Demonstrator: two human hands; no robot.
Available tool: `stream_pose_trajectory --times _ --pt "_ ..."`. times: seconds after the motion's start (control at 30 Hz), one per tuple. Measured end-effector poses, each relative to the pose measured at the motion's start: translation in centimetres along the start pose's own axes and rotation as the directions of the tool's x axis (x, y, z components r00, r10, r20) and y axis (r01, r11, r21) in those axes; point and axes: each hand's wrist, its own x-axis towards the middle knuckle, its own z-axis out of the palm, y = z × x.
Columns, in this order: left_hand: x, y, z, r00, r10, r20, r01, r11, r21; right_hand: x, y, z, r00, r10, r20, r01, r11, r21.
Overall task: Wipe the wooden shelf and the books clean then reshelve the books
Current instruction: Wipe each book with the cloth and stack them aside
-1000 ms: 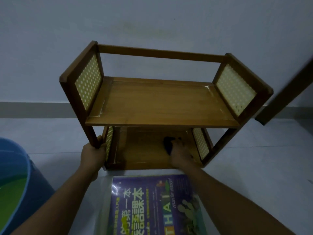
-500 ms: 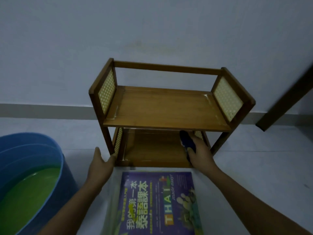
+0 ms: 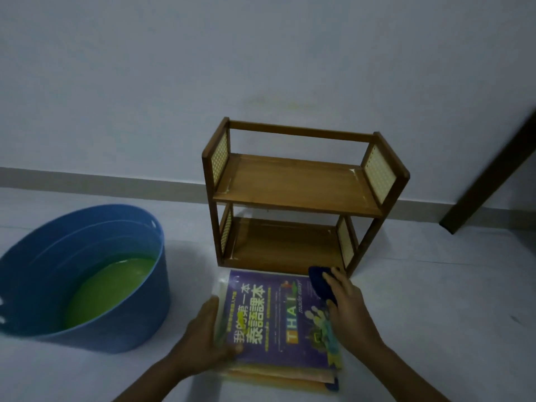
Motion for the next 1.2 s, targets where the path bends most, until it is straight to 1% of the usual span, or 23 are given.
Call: stream_pose_trajectory --times 0.1,0.17,0.23,0.27,0.33,0.37,0.43,0.47,0.5,0.53,0.57,0.6,0.63,0.67,0.73,0.77,0.83,0.93,0.97,1.0,1.07,1.1,1.2 --pt "1.0 -2.0 1.0 0.999 0.002 0.049 -0.007 0.996 0.093 -1.1 0.3 2.3 0.99 -0.013 0.14 0.028 0.994 -0.109" --pt "1.4 -2.7 1.7 0.998 0.012 0.054 -0.022 0.984 0.176 -1.7 1.0 4.7 0.979 -0.061 0.192 0.101 0.973 -0.206" --pt "1.6 -3.0 2.2 0.998 0.001 0.059 -0.014 0.976 0.217 -2.3 0.9 7.9 0.975 -0.086 0.204 0.145 0.944 -0.297" --pt "1.6 -3.1 2.4 0.998 0.003 0.059 -0.016 0.976 0.218 -3.0 0.1 9.1 0.966 -0.145 0.215 0.205 0.936 -0.288" --pt "1.9 -3.5 3.0 0.998 0.004 0.062 -0.018 0.974 0.228 -4.5 -2.1 10.6 0.913 -0.276 0.299 0.343 0.917 -0.203" --pt "2.0 -3.8 3.2 0.999 0.011 0.047 -0.021 0.974 0.228 -4.7 -3.1 10.7 0.891 -0.307 0.334 0.374 0.913 -0.16" --pt "2.2 -4.4 3.5 1.0 0.015 0.019 -0.019 0.978 0.207 -3.5 -4.2 10.2 0.86 -0.391 0.327 0.457 0.876 -0.156" --pt "2.3 -4.6 3.5 1.0 0.018 0.023 -0.022 0.981 0.195 -2.3 -3.8 9.8 0.826 -0.428 0.366 0.505 0.851 -0.145" --pt "2.4 -4.7 3.4 0.999 0.012 0.036 -0.018 0.982 0.19 -0.9 -3.0 9.3 0.812 -0.448 0.374 0.531 0.833 -0.155" --pt "2.4 -4.8 3.4 0.999 0.002 0.047 -0.011 0.983 0.183 0.4 -2.2 9.0 0.843 -0.422 0.333 0.494 0.852 -0.172" --pt "2.4 -4.8 3.5 0.999 -0.005 0.052 -0.004 0.985 0.17 1.7 -1.5 8.6 0.889 -0.384 0.249 0.437 0.875 -0.21" --pt "2.5 -4.9 3.6 0.999 -0.006 0.051 -0.002 0.989 0.148 2.6 -0.9 8.3 0.943 -0.281 0.177 0.314 0.926 -0.208" --pt "2.5 -4.8 3.6 0.999 -0.007 0.052 0.0 0.991 0.134 3.3 -0.6 8.1 0.978 -0.154 0.138 0.179 0.964 -0.194" --pt "2.5 -4.7 3.5 0.998 -0.007 0.056 0.0 0.991 0.131 3.7 -0.9 7.9 0.991 -0.055 0.12 0.076 0.982 -0.173" --pt "2.5 -4.4 3.4 0.998 0.002 0.063 -0.011 0.99 0.138 3.3 -2.2 8.3 0.991 0.025 0.13 0.001 0.98 -0.197" --pt "2.6 -4.3 3.3 0.998 0.013 0.06 -0.021 0.99 0.137 2.6 -3.2 8.7 0.988 0.009 0.157 0.026 0.975 -0.219" --pt "2.8 -4.5 3.2 0.999 0.021 0.048 -0.028 0.989 0.147 0.1 -5.7 9.6 0.96 -0.126 0.248 0.18 0.961 -0.208" --pt "2.9 -5.3 3.3 0.999 0.035 0.019 -0.038 0.982 0.187 -3.1 -8.9 10.7 0.823 -0.389 0.414 0.462 0.882 -0.091" --pt "2.9 -5.5 3.4 0.999 0.034 0.025 -0.038 0.981 0.193 -3.2 -9.4 10.5 0.791 -0.437 0.429 0.513 0.855 -0.074" --pt "2.8 -5.6 3.3 0.999 0.027 0.035 -0.033 0.979 0.202 -2.5 -9.4 10.2 0.78 -0.458 0.425 0.538 0.839 -0.082" --pt "2.6 -5.6 3.2 0.999 0.021 0.049 -0.031 0.975 0.218 0.0 -8.4 10.0 0.809 -0.459 0.367 0.533 0.836 -0.132" --pt "2.6 -5.4 3.2 0.998 0.025 0.055 -0.037 0.976 0.215 1.6 -7.8 9.7 0.84 -0.429 0.332 0.499 0.851 -0.164" --pt "2.4 -5.0 3.2 0.996 0.027 0.08 -0.043 0.979 0.199 5.9 -6.3 8.8 0.945 -0.189 0.266 0.254 0.938 -0.236"
